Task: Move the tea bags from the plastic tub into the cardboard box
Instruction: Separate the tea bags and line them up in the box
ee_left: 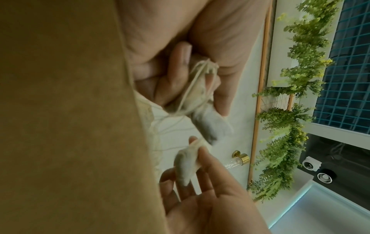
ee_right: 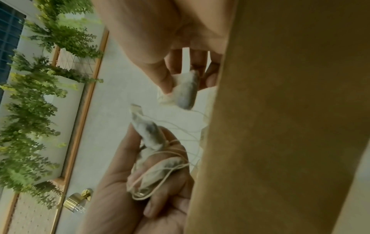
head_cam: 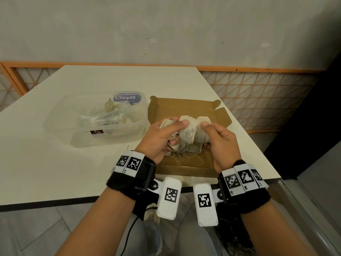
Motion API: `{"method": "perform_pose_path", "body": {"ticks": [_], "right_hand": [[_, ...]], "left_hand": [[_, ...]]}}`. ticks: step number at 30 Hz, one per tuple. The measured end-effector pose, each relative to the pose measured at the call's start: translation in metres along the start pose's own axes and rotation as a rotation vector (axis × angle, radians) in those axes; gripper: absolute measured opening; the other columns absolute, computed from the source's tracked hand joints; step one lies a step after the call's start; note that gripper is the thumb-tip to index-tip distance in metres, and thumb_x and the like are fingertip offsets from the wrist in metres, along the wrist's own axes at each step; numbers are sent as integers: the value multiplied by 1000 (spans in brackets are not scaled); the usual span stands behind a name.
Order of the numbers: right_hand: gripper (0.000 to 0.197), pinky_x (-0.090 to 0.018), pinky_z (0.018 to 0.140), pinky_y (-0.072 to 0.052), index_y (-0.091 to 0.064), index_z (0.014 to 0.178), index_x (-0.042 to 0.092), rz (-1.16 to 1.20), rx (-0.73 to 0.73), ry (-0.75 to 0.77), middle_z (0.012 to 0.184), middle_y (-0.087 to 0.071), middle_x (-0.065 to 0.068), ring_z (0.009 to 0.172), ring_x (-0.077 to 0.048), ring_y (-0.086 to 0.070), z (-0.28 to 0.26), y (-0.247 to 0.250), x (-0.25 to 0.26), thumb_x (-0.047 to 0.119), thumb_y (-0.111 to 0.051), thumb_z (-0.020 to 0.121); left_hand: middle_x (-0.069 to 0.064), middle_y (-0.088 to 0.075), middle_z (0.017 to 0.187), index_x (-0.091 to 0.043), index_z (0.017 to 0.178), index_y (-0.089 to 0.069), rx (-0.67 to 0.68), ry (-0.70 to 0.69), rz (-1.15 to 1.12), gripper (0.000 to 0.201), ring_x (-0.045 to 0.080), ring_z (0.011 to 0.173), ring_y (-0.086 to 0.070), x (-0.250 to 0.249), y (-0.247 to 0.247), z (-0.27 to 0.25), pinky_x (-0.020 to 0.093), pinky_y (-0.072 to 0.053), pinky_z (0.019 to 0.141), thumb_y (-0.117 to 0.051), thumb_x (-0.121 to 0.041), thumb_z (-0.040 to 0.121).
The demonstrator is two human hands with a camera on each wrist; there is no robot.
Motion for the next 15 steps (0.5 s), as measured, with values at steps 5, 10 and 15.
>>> {"method": "perform_pose_path", "body": {"ticks": [5,10,15], "right_hand": [[9,-17,54,-47,-68,90,9,45,15,12,72,-68,0,60,-4,-61,-2,0,2,6,-60,87],[11,-25,54,-54,-69,87,12,67,113,2,70,-72,1,63,-14,-67,-6,-8,3,4,-61,86],[11,-21,54,-50,-70,91,10,36,116,5,77,-68,-6,73,-24,-59,-8,-9,5,8,-61,86]], "left_hand": [[-3,-59,51,-12,85,-56,51,17,52,7,2,30,-38,1,-4,-2,11,-28,30,-63,-10,85],[6,-59,71,-13,84,-62,-33,4,97,10,4,35,-40,6,0,3,13,-32,32,-70,-13,78],[4,-61,67,-15,79,-64,-75,-44,141,9,4,36,-40,6,4,5,14,-33,35,-72,-10,79]]}}
Point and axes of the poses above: each hand's wrist, its own z-axis towards the middle knuckle, its own y-axis out of the back of the hand, x = y × z, the point moved 4 cm from there along z, towards the middle knuckle
